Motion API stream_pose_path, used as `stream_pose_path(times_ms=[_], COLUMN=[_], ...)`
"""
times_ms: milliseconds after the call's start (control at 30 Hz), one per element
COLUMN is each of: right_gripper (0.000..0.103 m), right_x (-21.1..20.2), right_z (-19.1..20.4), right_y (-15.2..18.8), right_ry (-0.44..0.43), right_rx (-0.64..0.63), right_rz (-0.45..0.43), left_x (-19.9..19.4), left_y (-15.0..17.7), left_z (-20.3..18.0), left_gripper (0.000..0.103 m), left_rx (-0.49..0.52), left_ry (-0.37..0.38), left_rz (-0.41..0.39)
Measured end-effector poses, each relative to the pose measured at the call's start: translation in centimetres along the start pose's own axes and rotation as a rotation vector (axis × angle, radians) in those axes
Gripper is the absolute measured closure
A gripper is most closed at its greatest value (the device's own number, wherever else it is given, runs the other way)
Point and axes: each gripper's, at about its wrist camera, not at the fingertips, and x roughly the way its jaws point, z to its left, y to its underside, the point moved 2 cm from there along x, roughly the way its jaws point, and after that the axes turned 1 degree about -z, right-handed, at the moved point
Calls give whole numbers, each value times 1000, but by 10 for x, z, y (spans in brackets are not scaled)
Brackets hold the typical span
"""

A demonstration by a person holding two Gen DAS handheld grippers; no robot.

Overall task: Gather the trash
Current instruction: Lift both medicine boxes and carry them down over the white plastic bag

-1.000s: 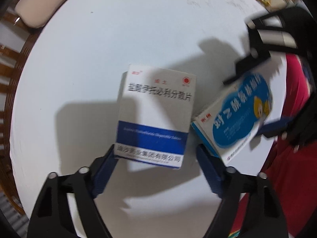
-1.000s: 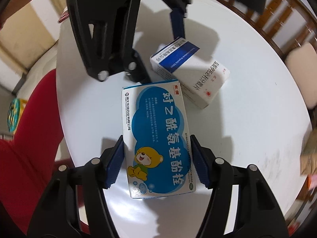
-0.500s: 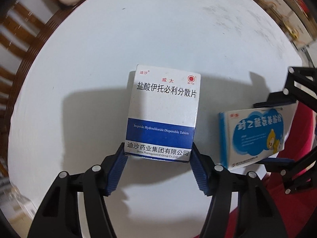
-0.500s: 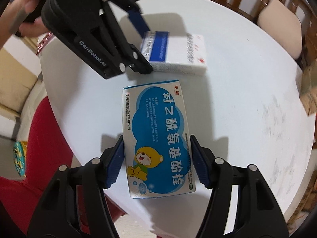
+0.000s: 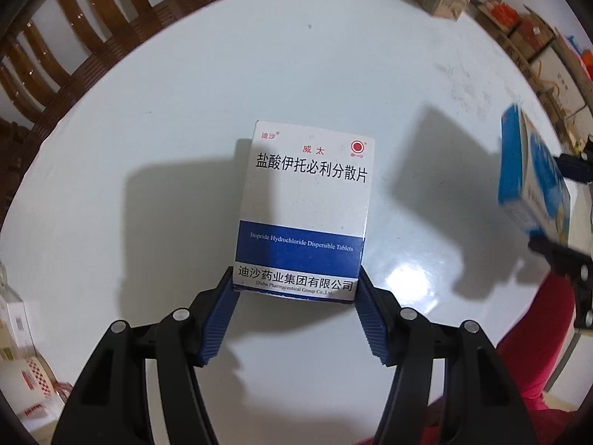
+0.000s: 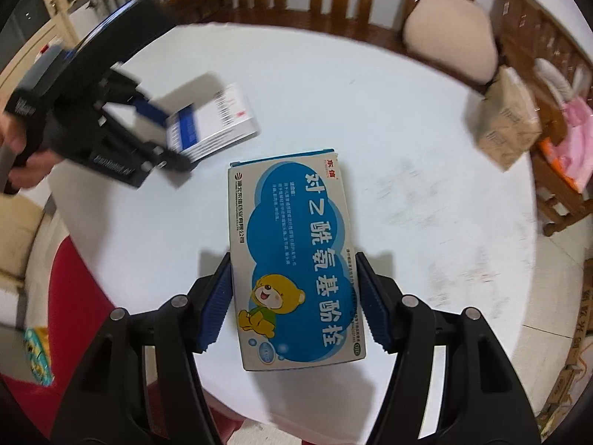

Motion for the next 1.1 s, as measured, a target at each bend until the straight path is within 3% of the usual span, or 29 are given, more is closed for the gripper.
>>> stream_pose_path(times_ms=[233,267,333,700,900,1100], right_gripper=[41,41,41,41,41,41], right_x=[-35,-43,-59,-145,-174,-184], right_z=[-2,-1,7,52,71,89], right_y=[-12,-12,-7,23,43,70], right_ry=[21,17,21,81,91,89], right_rx=[41,48,54,3,-29,-43], right_rz=[-104,-119,-142,-275,-317,-324], left_x=[-46,-53,-70,-122,-141,-142], left_y=[47,69,76,120,155,185], left_z=[6,-3,-32,-94,-119,-145], left_gripper=[43,43,43,43,43,43], left_rx=[-72,-83,-102,-140,-122,-119], left_ry=[-34,-48,-64,-184,-205,-176], left_rz=[-125,-143,-176,-329,-379,-387])
